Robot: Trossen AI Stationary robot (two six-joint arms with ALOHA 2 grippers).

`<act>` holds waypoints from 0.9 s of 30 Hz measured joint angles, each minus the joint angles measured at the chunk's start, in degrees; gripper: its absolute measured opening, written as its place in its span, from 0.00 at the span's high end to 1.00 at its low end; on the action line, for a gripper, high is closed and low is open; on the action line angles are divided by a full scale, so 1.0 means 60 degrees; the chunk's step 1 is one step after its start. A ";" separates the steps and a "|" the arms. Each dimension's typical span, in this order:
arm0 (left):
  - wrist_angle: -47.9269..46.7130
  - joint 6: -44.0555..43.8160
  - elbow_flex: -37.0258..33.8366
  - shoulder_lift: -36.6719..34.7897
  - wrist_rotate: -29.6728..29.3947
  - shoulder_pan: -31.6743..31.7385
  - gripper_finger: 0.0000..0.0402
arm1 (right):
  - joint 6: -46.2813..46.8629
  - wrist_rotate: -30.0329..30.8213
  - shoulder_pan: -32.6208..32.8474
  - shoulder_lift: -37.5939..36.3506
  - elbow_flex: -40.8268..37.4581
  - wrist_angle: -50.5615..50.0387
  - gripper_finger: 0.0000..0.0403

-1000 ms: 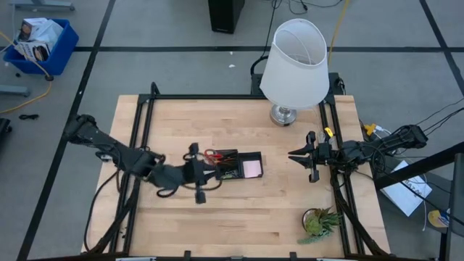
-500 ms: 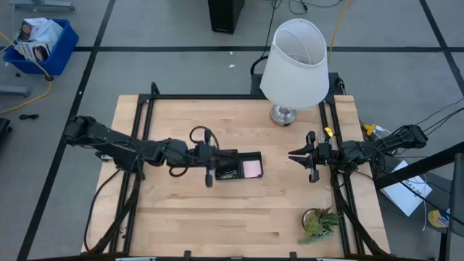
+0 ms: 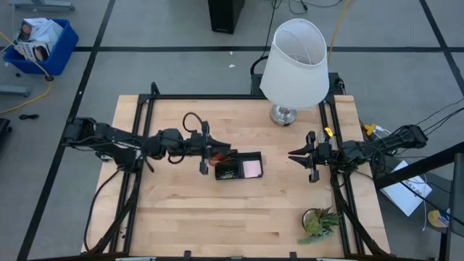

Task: Pick and place office supplies into organizer
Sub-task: Put the black pen into the black desk organizer

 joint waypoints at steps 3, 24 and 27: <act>0.0020 -0.0287 -0.0151 0.0000 0.0322 0.0376 0.91 | 0.0000 0.0000 0.0000 0.0003 0.0000 0.0001 0.86; 0.1772 -0.1206 -0.0227 0.2419 0.2259 0.1562 0.87 | 0.0000 0.0000 -0.0002 0.0004 0.0000 0.0000 0.86; 0.2014 -0.1130 -0.0223 0.2819 0.2255 0.1611 0.90 | 0.0000 0.0000 0.0000 0.0000 0.0000 -0.0003 0.86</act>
